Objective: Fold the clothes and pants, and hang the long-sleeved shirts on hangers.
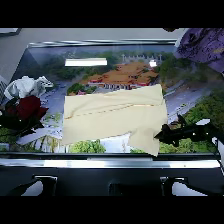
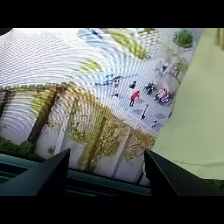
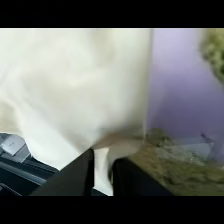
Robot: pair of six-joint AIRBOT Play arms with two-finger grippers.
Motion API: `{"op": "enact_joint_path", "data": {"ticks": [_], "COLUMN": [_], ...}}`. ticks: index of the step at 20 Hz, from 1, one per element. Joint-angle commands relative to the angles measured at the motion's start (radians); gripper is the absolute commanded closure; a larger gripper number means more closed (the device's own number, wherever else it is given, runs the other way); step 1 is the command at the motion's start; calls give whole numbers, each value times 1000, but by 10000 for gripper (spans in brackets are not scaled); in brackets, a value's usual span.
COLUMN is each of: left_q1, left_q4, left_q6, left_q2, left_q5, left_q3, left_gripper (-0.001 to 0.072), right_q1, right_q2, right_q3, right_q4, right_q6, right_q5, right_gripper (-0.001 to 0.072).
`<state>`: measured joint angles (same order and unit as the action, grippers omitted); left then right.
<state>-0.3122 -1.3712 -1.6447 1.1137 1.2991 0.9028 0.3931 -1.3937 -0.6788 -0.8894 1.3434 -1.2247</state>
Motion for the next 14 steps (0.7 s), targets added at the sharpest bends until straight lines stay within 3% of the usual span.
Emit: {"op": "enact_joint_path", "data": {"ticks": [1, 4, 8, 14], "left_q1": [-14, -60, -111, -110], "left_q4": [2, 56, 353, 513], "left_q6": [-40, -39, 112, 210], "left_q2": [-5, -56, -109, -79], "left_q5": [0, -71, -209, -272], "left_q3": [-18, -172, -412, -475], "left_gripper": [174, 174, 174, 174], "right_q1": [0, 0, 0, 0], "right_q2": [0, 1, 1, 1], "right_q3": [2, 2, 2, 2], "right_q4": [26, 26, 48, 89], "right_q6": [-29, -40, -77, -110], "right_q5": [-9, -20, -29, -34], "right_gripper": [683, 684, 684, 684]}}
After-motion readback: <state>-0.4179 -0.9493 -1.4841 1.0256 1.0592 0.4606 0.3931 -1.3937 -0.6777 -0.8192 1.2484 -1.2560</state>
